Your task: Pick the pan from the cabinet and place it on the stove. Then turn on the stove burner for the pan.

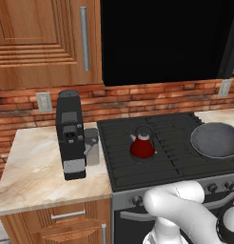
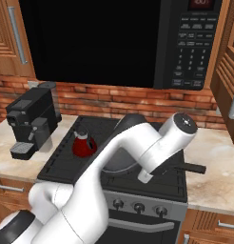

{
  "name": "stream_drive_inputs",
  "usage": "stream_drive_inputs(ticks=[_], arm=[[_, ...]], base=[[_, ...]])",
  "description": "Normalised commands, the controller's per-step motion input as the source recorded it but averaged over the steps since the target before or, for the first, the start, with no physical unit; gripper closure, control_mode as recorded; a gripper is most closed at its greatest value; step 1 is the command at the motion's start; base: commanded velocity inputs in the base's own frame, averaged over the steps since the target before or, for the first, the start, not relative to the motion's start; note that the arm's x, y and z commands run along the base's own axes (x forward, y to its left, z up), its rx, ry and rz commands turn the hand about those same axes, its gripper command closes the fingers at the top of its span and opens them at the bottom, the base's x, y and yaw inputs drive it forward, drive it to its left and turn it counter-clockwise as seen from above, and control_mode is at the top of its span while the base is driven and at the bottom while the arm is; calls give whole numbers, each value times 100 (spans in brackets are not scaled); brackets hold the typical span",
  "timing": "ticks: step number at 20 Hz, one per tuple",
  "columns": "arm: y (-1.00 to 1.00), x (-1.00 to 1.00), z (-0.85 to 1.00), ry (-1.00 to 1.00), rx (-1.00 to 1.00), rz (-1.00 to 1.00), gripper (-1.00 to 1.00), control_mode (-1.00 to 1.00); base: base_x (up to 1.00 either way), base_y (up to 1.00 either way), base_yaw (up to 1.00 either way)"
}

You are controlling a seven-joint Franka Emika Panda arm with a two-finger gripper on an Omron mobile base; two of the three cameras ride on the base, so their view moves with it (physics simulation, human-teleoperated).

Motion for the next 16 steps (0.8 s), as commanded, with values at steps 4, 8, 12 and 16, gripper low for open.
stream_drive_inputs(ticks=[4, 8, 12, 16], arm=[[0, 28, -26, 10, 0, -3, 100, -100], [-2, 28, -26, 9, 0, -2, 100, -100], [-4, 28, -25, 7, 0, -1, 100, -100], [-12, 24, -25, 5, 1, 0, 100, -100]], base=[[0, 0, 0], [0, 0, 0], [0, 0, 0], [0, 0, 0]])
